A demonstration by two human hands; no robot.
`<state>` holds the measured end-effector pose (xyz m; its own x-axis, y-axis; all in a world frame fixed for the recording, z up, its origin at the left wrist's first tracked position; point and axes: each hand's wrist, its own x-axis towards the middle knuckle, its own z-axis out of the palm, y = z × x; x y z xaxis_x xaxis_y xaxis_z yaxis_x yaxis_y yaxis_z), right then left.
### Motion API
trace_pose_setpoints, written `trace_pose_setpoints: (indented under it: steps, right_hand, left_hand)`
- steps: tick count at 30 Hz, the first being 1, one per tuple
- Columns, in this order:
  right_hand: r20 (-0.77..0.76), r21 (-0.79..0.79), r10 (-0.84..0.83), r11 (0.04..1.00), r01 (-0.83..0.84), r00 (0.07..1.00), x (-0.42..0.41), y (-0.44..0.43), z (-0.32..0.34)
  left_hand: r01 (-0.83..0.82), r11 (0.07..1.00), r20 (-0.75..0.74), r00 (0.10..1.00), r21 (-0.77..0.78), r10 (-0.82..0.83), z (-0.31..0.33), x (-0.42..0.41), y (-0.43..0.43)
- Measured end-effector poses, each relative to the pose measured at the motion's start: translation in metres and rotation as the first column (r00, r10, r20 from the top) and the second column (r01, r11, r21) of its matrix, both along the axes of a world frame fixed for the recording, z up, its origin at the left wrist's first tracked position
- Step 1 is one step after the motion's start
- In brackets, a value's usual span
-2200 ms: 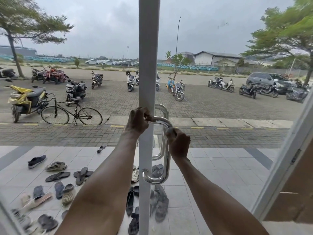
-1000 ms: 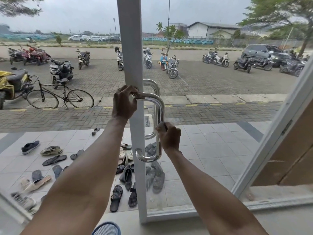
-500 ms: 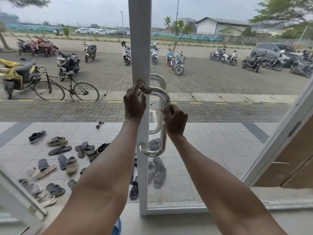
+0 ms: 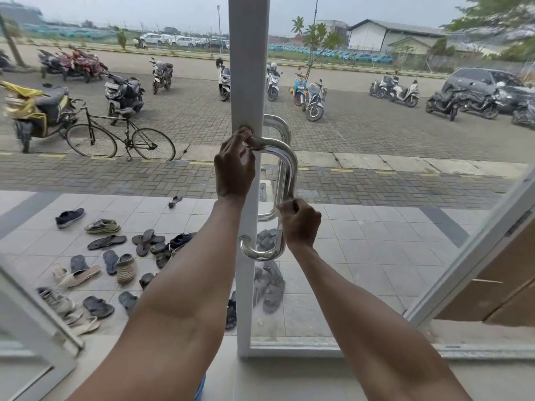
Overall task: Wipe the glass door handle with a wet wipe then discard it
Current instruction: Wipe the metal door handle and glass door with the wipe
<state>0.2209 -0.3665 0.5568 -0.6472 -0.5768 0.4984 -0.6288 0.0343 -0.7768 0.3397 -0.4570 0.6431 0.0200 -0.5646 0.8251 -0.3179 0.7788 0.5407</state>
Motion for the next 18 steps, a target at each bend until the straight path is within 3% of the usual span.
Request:
trace_pose_setpoints:
  steps: [4,9,14,18]
  right_hand:
    - [-0.016,-0.105,-0.057,0.993,0.055,0.998,0.005,-0.006,0.02]
    - [-0.078,-0.139,-0.1,0.986,0.089,0.992,0.009,-0.006,0.019]
    - [-0.021,-0.089,-0.089,0.992,0.087,0.996,0.014,-0.001,0.002]
    - [-0.012,-0.076,-0.069,0.995,0.068,0.998,0.018,0.004,0.001]
  left_hand:
    - [-0.002,0.998,0.012,1.0,0.059,0.001,-0.003,-0.001,0.006]
    - [-0.058,0.997,0.191,0.98,0.045,0.049,-0.019,0.005,0.019]
    - [-0.124,0.963,0.341,0.939,0.24,0.036,-0.05,0.007,0.026]
    - [-0.154,0.922,0.536,0.842,0.355,-0.065,-0.075,0.01,0.025]
